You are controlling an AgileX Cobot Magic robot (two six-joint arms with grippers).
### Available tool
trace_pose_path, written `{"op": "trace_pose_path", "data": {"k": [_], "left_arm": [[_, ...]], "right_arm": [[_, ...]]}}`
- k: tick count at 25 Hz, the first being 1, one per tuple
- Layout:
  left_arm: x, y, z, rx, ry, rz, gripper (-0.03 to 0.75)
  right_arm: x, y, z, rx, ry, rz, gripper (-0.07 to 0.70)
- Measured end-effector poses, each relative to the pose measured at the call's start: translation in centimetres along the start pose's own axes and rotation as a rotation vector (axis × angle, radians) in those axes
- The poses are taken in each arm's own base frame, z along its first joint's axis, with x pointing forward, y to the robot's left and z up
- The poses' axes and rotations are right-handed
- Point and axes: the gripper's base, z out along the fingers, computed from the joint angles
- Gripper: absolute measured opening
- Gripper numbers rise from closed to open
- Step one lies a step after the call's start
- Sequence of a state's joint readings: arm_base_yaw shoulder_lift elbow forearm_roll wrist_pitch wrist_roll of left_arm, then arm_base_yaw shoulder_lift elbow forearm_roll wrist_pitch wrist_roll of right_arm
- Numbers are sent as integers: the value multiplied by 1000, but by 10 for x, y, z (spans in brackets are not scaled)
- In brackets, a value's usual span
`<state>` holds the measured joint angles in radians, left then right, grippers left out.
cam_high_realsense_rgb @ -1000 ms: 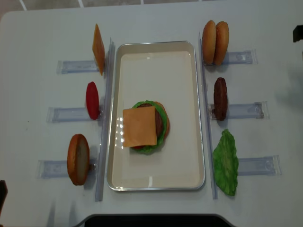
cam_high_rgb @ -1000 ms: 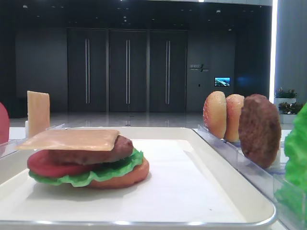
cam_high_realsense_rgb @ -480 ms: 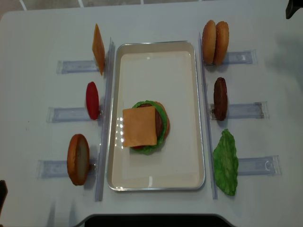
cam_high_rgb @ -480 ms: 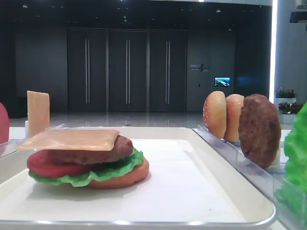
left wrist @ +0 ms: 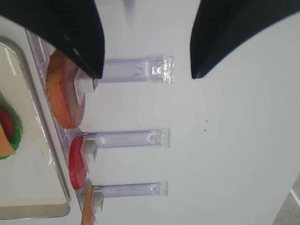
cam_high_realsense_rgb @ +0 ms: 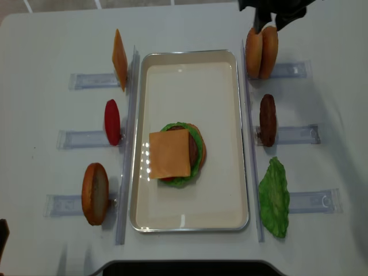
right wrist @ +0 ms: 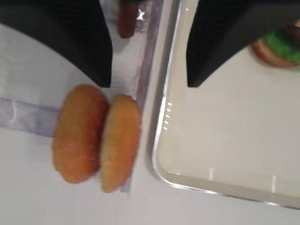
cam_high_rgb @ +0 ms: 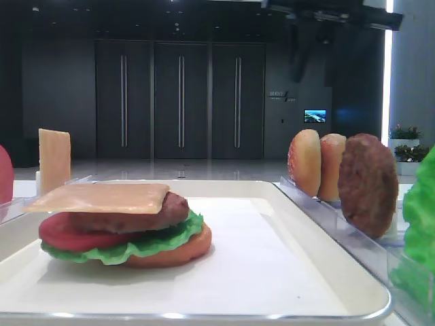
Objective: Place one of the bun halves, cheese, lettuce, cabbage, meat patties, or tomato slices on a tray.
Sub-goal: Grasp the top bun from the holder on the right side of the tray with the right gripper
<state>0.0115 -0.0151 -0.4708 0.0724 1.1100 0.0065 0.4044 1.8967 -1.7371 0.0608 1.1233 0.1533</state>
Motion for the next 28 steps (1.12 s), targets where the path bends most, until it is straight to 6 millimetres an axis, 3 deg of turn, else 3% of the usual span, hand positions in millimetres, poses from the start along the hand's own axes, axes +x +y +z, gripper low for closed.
{"op": "trace_pose_path", "data": {"k": [4,16,23,28], "left_arm": [[0,0,0,0,0,0,444],[0,0,0,0,0,4,444],[0,0,0,0,0,4,444],[0,0,0,0,0,4,444]], "right_arm": [[1,19,4,5,-22,-17,348],[-8,5,42,44,-14,-14,357],[-9,0,59,87,-7,-53,432],[-9,-1,71,97,11,-64,444]]}}
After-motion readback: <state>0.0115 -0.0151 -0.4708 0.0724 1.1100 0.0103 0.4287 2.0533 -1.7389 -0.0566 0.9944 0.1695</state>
